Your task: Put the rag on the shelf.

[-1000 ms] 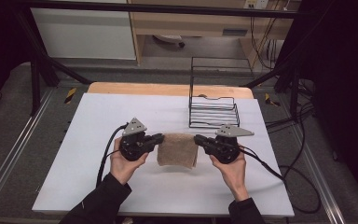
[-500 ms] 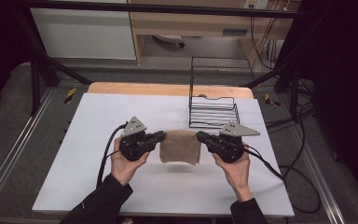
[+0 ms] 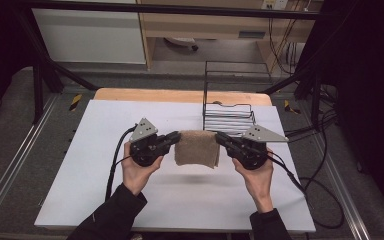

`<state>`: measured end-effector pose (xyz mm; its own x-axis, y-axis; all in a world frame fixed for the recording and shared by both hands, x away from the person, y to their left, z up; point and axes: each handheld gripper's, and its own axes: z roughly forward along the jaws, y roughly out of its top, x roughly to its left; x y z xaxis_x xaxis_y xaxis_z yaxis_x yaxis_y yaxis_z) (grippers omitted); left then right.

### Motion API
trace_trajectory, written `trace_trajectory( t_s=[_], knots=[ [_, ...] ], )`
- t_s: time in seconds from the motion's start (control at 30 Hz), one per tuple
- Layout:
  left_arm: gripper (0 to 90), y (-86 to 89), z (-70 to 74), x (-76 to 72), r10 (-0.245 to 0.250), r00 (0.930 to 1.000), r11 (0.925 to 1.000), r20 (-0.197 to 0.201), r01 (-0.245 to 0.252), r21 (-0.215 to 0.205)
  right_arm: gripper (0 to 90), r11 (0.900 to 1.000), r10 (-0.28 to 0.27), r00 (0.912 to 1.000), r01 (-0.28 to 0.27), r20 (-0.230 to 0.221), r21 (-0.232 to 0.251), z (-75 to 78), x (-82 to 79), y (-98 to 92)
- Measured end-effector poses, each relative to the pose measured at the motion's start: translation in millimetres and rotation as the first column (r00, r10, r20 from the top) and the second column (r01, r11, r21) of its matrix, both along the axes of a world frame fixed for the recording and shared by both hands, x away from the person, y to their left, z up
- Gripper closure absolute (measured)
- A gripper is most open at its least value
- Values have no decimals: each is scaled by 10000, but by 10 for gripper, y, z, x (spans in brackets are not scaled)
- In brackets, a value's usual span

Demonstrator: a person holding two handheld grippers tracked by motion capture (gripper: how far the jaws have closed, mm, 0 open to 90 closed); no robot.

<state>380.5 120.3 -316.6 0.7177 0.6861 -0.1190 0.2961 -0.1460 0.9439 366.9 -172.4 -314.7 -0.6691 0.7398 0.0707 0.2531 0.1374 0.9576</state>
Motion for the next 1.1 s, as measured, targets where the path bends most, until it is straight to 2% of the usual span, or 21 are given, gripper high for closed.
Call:
trace_trajectory(
  t_s=[0.5, 0.83, 1.1],
  knots=[
    [850, -169, 251, 113, 86, 9980, 9993, 624, -63, -369, 857, 9982, -572, 9958, 559, 720, 195, 248, 36, -118],
    [851, -285, 411, 202, 216, 9938, 9983, 1095, -155, -556, 857, 9948, -984, 9885, 947, 1144, 373, 408, 95, -192],
    [851, -407, 478, 287, 305, 9914, 9973, 1269, -216, -703, 859, 9908, -1346, 9797, 1315, 1487, 302, 529, 161, -262]
  ],
)
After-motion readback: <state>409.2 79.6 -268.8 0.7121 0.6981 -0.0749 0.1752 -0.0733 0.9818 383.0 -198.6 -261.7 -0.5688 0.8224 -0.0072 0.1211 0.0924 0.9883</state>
